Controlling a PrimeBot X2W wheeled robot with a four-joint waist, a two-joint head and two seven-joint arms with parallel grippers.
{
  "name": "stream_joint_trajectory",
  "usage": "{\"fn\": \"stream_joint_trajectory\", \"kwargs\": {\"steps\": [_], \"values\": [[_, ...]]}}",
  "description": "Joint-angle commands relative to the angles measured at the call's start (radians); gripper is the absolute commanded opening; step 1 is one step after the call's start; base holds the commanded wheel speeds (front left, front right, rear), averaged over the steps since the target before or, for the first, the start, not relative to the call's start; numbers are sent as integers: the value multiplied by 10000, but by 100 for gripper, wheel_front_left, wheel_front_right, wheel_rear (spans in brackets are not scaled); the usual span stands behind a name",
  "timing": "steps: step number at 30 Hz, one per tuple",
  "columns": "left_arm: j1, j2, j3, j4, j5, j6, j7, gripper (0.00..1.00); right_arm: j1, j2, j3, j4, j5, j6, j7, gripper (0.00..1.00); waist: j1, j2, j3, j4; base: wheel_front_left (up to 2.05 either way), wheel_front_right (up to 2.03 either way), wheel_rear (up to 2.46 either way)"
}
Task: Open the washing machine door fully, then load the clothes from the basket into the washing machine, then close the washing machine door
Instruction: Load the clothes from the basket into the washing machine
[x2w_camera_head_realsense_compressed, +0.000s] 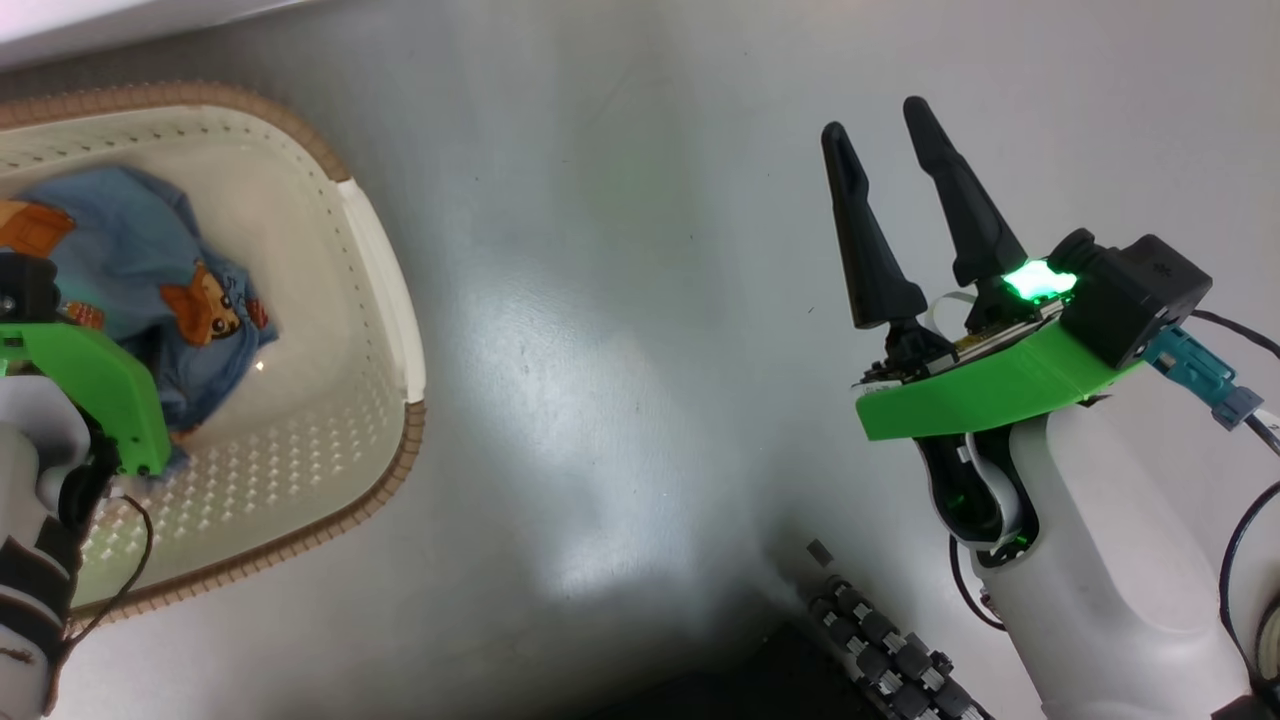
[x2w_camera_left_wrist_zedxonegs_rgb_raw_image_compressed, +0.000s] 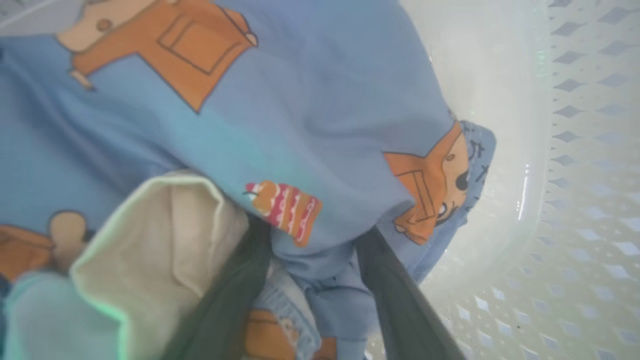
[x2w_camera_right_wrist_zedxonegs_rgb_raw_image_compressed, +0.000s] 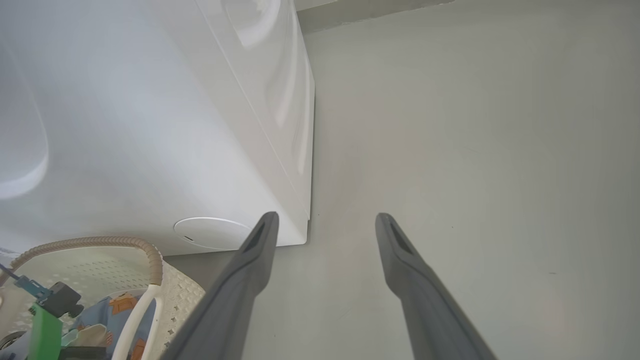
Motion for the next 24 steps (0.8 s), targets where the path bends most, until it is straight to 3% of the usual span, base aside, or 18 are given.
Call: {"fn": "stream_joint_trajectory", "kwargs": {"steps": [1, 12, 24], "values": [[62, 309, 130, -5, -116, 5, -118, 0, 241, 26, 154, -161, 63, 73, -78, 100, 0, 0, -21, 30, 0, 0, 0], [378, 127, -235, -228, -476, 5, -598, 0, 133, 26, 201, 41, 64, 73, -78, 100, 0, 0, -615, 236, 0, 0, 0], [1788, -156, -728, -1401, -1617, 4, -2001, 0, 394, 26, -58, 371, -117, 73, -78, 100, 0, 0, -2613, 652, 0, 0, 0]]}}
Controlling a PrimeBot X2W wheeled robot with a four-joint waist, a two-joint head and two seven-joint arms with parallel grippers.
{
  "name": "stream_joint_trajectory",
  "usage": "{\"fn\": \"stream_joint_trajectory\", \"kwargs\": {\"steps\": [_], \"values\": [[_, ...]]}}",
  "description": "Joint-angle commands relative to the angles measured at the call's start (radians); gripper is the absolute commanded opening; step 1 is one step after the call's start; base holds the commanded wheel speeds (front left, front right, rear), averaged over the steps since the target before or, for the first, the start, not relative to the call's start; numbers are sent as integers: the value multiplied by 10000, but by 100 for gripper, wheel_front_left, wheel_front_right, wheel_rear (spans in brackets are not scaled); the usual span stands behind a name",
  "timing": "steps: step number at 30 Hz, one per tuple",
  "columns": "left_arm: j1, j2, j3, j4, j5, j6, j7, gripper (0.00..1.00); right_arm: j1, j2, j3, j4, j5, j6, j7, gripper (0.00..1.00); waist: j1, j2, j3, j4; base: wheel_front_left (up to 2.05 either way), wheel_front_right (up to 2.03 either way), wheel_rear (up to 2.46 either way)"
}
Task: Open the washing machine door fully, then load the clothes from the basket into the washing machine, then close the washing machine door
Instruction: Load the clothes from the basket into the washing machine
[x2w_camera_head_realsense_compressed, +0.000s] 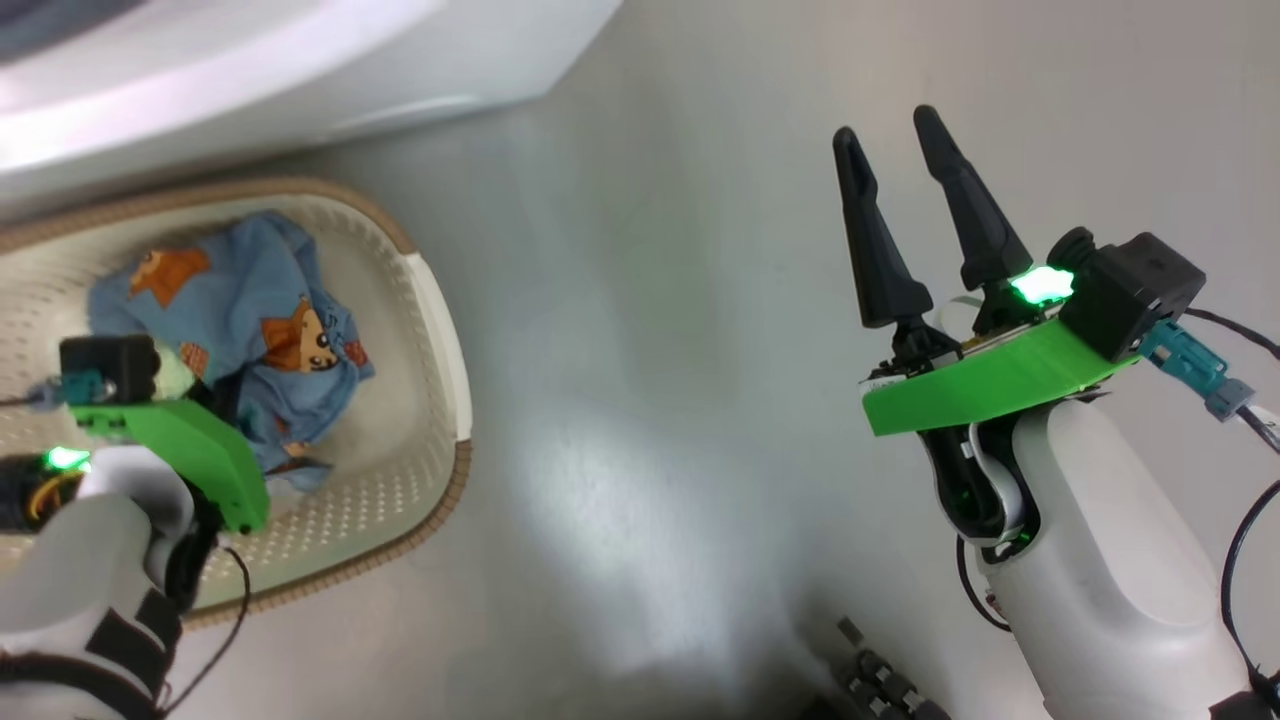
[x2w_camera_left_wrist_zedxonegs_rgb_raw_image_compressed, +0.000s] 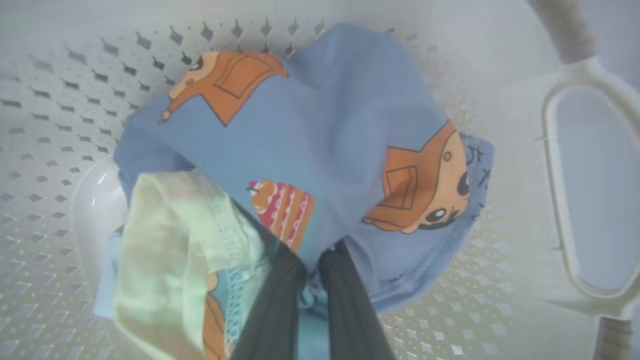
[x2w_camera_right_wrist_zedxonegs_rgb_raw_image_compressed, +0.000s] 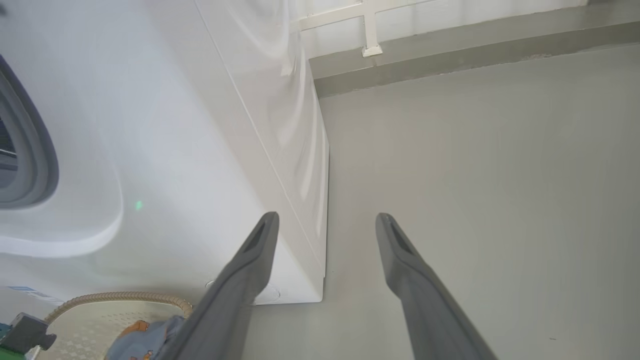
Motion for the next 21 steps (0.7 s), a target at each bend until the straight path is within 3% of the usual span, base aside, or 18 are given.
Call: {"fn": "stream_joint_trajectory", "kwargs": {"steps": [1, 9, 21], "values": [[490, 307, 81, -291, -208, 4, -315, 0, 560, 26, 94, -83, -86, 73, -78, 100, 1, 0, -1032, 308, 0, 0, 0], [1100, 305, -319, -1034, -823, 4, -1054, 0, 919, 26, -99, 245, -231, 73, -78, 100, 1, 0, -2142, 664, 0, 0, 0], [2250, 132, -446, -1975, -1578, 4, -1792, 0, 1802, 23, -430, 772, -558, 73, -78, 100, 1, 0, -4737, 1142, 0, 0, 0]]}}
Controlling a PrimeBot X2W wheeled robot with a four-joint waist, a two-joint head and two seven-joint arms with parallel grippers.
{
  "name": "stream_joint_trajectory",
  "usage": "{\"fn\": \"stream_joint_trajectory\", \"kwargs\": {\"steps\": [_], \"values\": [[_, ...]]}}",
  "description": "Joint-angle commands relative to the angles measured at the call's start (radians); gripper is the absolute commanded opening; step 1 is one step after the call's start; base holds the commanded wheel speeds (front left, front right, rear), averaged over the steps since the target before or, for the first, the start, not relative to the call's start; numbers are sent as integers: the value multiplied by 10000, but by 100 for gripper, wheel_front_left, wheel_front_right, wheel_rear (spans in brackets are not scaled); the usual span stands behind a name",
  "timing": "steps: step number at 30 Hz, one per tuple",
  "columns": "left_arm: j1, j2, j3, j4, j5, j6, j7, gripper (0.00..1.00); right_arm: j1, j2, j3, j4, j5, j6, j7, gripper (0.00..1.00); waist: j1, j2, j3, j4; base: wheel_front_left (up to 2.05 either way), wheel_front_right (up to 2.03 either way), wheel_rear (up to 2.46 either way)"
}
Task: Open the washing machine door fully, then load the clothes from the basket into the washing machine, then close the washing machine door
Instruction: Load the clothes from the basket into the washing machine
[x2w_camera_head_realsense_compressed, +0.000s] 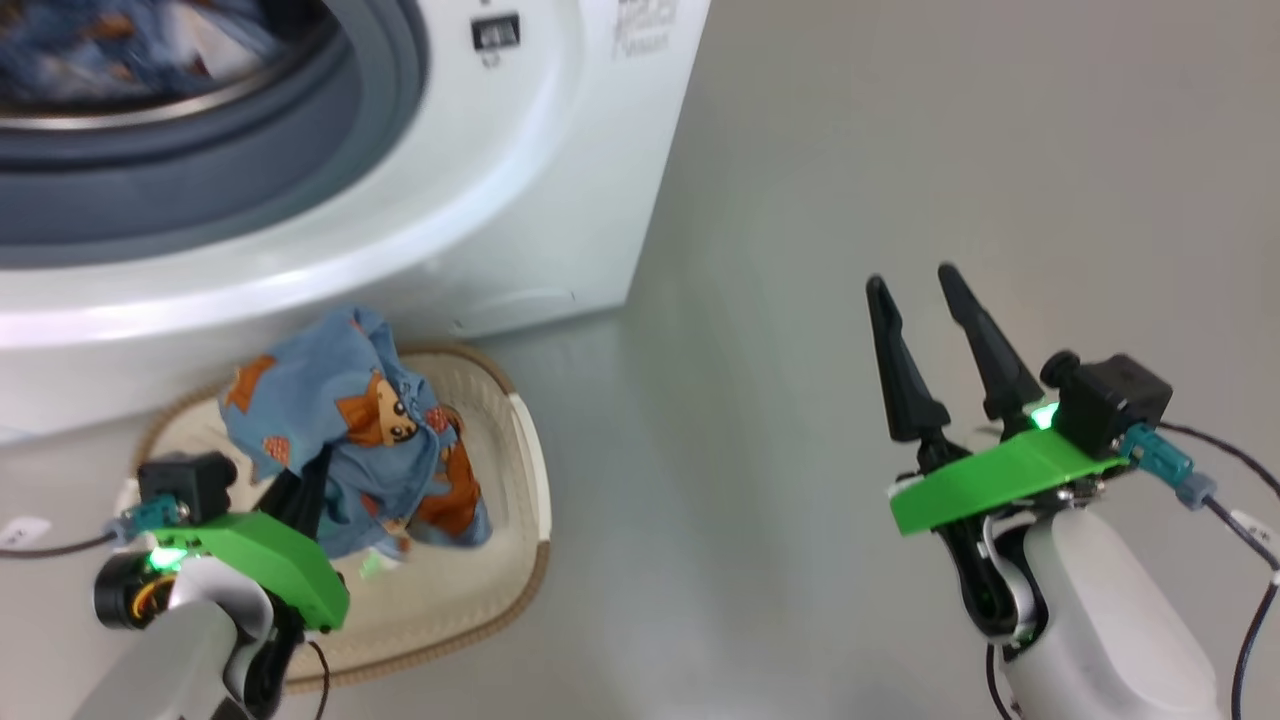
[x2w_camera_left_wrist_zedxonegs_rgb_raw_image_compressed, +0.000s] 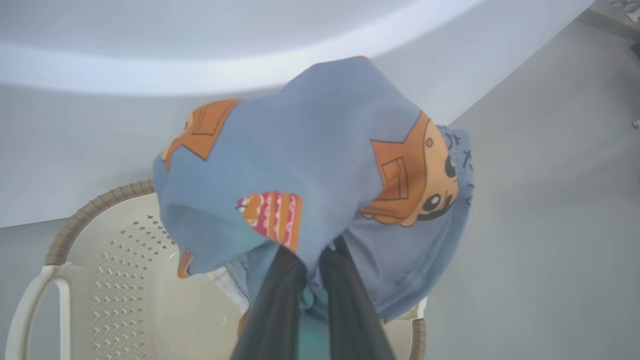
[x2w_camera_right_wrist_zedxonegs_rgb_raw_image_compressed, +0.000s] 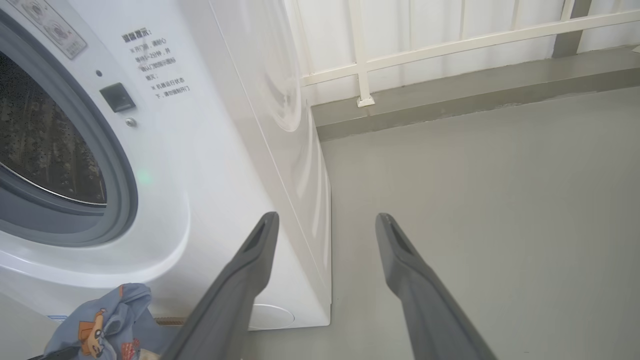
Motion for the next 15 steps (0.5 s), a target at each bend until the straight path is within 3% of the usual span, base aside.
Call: {"fn": "stream_joint_trajectory", "kwargs": {"steps": [1, 6, 15], "values": [[215, 303, 263, -218, -50, 4, -180, 0, 313, 6, 149, -127, -176, 73, -78, 100, 2, 0, -1417, 447, 0, 0, 0], [799, 256, 991, -1312, 395, 189, -217, 0, 868, -256, 55, 81, -37, 73, -78, 100, 2, 0, -2522, 746, 0, 0, 0], [2279, 218, 2162, -3867, 1507, 990, -220, 0, 1587, -721, -33, 199, 211, 73, -78, 100, 2, 0, -3710, 1108, 0, 0, 0]]}}
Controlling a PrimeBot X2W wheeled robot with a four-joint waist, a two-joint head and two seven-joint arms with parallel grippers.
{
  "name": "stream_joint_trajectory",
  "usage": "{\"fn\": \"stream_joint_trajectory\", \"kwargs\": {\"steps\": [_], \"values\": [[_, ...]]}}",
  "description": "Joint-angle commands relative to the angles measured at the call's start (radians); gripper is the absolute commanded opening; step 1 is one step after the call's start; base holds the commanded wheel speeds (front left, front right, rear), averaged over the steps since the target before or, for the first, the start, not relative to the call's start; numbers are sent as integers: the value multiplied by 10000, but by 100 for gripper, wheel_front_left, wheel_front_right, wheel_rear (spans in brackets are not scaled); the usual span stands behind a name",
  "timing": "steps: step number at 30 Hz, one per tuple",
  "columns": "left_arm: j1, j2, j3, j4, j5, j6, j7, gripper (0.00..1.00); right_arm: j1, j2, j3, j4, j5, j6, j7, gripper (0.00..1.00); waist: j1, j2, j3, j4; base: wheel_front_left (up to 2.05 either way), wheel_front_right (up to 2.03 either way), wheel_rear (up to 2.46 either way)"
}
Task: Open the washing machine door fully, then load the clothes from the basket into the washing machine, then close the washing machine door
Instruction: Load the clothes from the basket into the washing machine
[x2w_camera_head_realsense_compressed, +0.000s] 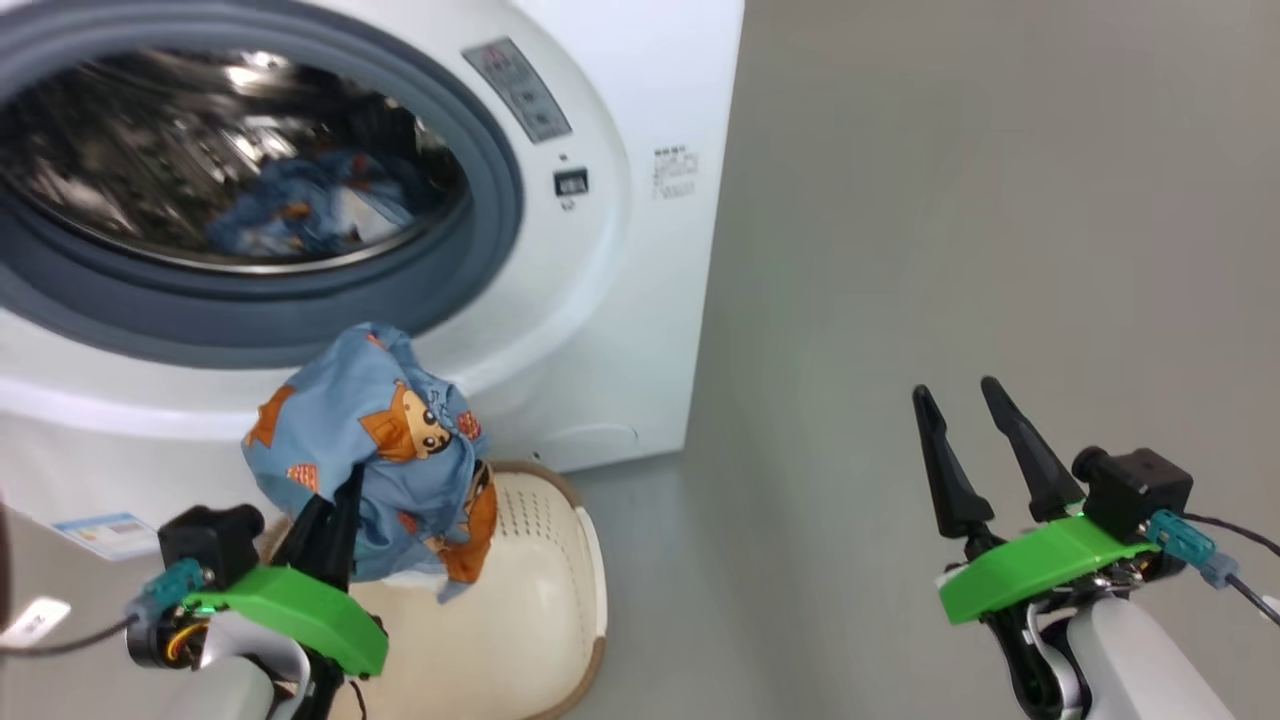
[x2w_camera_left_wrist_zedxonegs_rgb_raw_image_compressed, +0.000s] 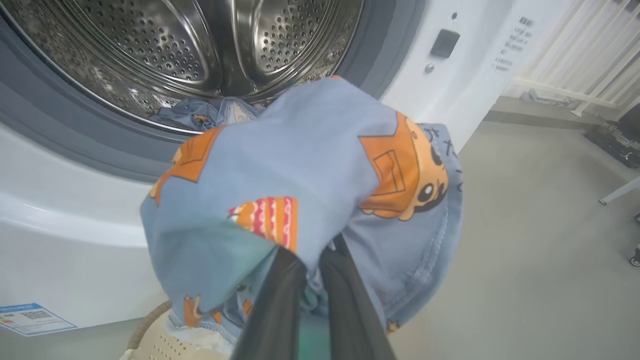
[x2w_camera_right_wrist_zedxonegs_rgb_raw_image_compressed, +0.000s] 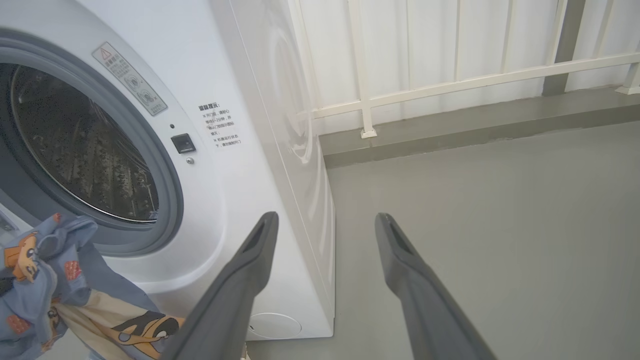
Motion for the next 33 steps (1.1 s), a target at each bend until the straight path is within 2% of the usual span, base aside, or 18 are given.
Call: {"fn": "stream_joint_trajectory", "kwargs": {"steps": [1, 10, 19, 25, 33], "values": [[48, 301, 508, -576, 219, 151, -136, 0, 104, -124, 148, -199, 69, 73, -80, 100, 2, -1, -859, 458, 0, 0, 0], [1007, 571, 848, -2894, 1106, 1085, -135, 0, 437, -412, 182, -186, 276, 73, -80, 100, 2, -1, -1469, 592, 0, 0, 0], [1501, 790, 919, -3982, 1234, 1718, 2, 0, 505, -588, 190, -222, 332, 73, -80, 100, 2, -1, -1581, 611, 0, 0, 0], [1538, 754, 951, -4120, 1224, 1878, -7, 0, 419, -680, 223, -249, 335, 73, -80, 100, 2, -1, -1539, 562, 0, 0, 0], [1312, 683, 988, -3794, 1190, 1819, -34, 0, 368, -729, 378, -223, 312, 73, -80, 100, 2, -1, -1424, 445, 0, 0, 0]]}}
